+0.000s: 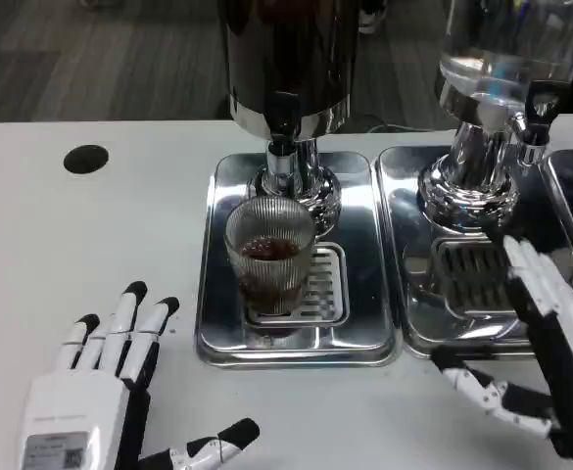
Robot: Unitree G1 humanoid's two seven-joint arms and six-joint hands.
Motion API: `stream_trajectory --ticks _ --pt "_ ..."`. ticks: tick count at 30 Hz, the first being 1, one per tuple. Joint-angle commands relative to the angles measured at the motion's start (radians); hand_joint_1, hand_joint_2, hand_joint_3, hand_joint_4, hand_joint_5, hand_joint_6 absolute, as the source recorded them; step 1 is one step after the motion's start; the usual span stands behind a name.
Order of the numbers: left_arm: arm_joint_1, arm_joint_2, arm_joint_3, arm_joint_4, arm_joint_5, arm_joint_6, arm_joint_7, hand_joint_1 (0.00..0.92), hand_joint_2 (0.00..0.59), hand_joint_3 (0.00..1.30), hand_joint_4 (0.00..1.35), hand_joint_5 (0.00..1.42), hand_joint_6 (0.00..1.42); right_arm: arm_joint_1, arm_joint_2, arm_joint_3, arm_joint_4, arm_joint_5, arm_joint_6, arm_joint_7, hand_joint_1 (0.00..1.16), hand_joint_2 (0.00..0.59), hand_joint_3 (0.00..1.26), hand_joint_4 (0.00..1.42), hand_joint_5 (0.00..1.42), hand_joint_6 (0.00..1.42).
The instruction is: Grasp the cup under the faucet to collect the drink, then remove the cup.
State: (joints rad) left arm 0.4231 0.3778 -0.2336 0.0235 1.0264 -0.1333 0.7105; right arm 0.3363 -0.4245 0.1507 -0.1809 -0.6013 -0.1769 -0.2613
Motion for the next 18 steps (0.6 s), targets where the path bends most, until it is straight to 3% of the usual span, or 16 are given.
stream_trajectory --ticks 1,5,10,18 --pt "0.008 0.009 0.002 0.013 -0.012 0.004 0.025 0.000 0.042 0.18 0.00 0.18 0.13 -0.079 0.040 -0.007 -0.062 0.076 0.065 0.133 0.63 0.203 0.00 0.00 0.00 0.04" --pt "0.017 0.012 0.015 0.018 -0.028 0.007 0.033 0.000 0.042 0.18 0.00 0.18 0.13 -0.199 0.069 0.025 -0.064 0.107 0.161 0.277 0.59 0.187 0.00 0.00 0.00 0.00" --pt "0.032 0.021 0.026 0.018 -0.042 0.014 0.035 0.000 0.043 0.18 0.00 0.18 0.13 -0.325 0.105 0.058 0.000 0.143 0.227 0.387 0.55 0.165 0.00 0.00 0.00 0.00" --pt "0.063 0.029 0.046 0.018 -0.061 0.006 0.052 0.000 0.049 0.19 0.00 0.18 0.13 -0.466 0.160 0.112 0.119 0.148 0.252 0.449 0.50 0.148 0.00 0.00 0.00 0.00"
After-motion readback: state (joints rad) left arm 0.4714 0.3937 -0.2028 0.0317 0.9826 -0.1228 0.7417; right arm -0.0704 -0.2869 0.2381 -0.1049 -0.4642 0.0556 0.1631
